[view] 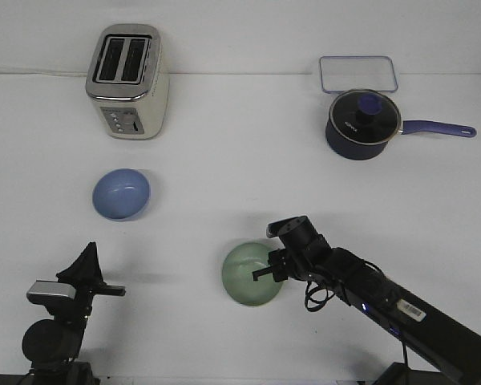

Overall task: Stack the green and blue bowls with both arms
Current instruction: 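Carry the green bowl toward the table center and set it down, then release the green bowl and retract the right gripper toward the robot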

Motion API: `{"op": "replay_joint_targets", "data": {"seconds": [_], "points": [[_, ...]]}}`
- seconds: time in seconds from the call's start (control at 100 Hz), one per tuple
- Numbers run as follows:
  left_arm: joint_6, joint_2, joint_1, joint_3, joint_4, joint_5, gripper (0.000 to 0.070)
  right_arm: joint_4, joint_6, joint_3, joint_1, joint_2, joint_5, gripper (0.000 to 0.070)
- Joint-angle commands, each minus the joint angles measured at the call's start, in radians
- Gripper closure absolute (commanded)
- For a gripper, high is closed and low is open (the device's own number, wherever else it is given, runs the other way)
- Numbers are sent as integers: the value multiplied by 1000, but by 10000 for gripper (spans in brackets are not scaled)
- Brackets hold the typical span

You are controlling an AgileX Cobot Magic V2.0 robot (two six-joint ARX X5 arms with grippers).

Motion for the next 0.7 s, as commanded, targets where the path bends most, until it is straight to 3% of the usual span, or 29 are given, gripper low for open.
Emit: {"op": "replay_joint_targets", "data": {"seconds": [0.0,0.18,0.32,0.5,0.69], "points": [[16,-2,1,-19,10,0,685,16,13,6,8,24,0,683],[16,-2,1,-19,10,0,685,21,4,6,8,34,-1,526],[16,-2,1,-19,10,0,685,32,2,10,5,18,-33,347],[16,-2,1,-19,10,0,685,33,-37,28,-14,-69,-36,341],[16,-2,1,-19,10,0,685,48,-102,29,-50,-236,16,341]]}}
